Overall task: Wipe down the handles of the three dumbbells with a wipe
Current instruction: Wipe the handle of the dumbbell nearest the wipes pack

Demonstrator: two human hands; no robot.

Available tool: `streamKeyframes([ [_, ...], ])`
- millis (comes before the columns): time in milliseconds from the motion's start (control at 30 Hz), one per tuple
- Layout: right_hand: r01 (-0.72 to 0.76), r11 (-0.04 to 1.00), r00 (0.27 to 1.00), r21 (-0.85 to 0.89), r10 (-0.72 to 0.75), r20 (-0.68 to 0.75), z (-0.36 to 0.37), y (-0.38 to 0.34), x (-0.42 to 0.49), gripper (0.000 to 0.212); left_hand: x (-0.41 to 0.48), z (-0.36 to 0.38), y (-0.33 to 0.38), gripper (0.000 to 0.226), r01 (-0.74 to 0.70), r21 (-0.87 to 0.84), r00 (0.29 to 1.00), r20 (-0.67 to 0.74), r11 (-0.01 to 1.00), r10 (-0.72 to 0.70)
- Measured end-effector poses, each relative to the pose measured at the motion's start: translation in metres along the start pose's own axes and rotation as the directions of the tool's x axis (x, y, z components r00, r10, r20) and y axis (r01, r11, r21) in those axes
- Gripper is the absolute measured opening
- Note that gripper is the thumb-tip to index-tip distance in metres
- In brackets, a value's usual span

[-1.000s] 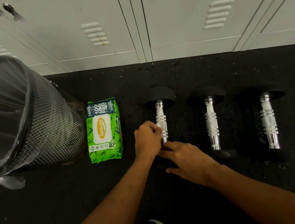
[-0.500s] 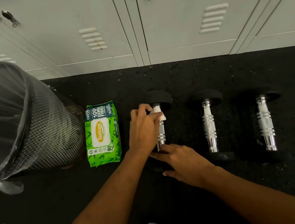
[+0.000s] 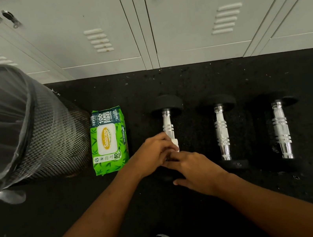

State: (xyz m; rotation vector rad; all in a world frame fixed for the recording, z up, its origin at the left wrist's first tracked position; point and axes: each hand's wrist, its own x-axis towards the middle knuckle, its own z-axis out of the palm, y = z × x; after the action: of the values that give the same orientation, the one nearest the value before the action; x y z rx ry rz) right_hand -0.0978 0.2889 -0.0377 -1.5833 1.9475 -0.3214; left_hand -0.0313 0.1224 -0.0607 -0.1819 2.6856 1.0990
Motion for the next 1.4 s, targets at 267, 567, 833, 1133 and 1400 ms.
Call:
streamKeyframes([
  [267, -0.007, 1.0, 1.0, -0.014, 0.007, 0.012, 0.001, 0.0, 0.001, 0.071, 0.019, 0.004, 0.002, 0.01, -0.165, 0.315, 0.976, -0.086, 0.935, 0.201],
  [567, -0.014, 0.999, 0.999, -0.037, 0.015, 0.034, 0.0, -0.002, 0.003, 0.071, 0.057, -0.003, -0.01, 0.016, 0.029, 0.442, 0.958, -0.268, 0.897, 0.101],
  [833, -0.011, 1.0, 1.0, 0.006, 0.011, 0.0, 0.004, 0.002, -0.004, 0.068, 0.002, 0.001, 0.002, 0.017, -0.062, 0.05, 0.998, -0.026, 0.997, 0.063],
  [1133, -0.012, 1.0, 0.999, -0.019, 0.011, -0.035, 0.004, 0.0, -0.008, 0.068, 0.027, -0.008, -0.004, 0.021, -0.372, 0.49, 0.928, 0.168, 0.788, 0.334],
  [1400, -0.015, 0.999, 1.0, -0.032, 0.014, -0.016, 0.006, -0.002, -0.002, 0.068, 0.062, -0.021, 0.009, 0.028, -0.076, 0.596, 0.992, -0.039, 0.799, 0.124],
])
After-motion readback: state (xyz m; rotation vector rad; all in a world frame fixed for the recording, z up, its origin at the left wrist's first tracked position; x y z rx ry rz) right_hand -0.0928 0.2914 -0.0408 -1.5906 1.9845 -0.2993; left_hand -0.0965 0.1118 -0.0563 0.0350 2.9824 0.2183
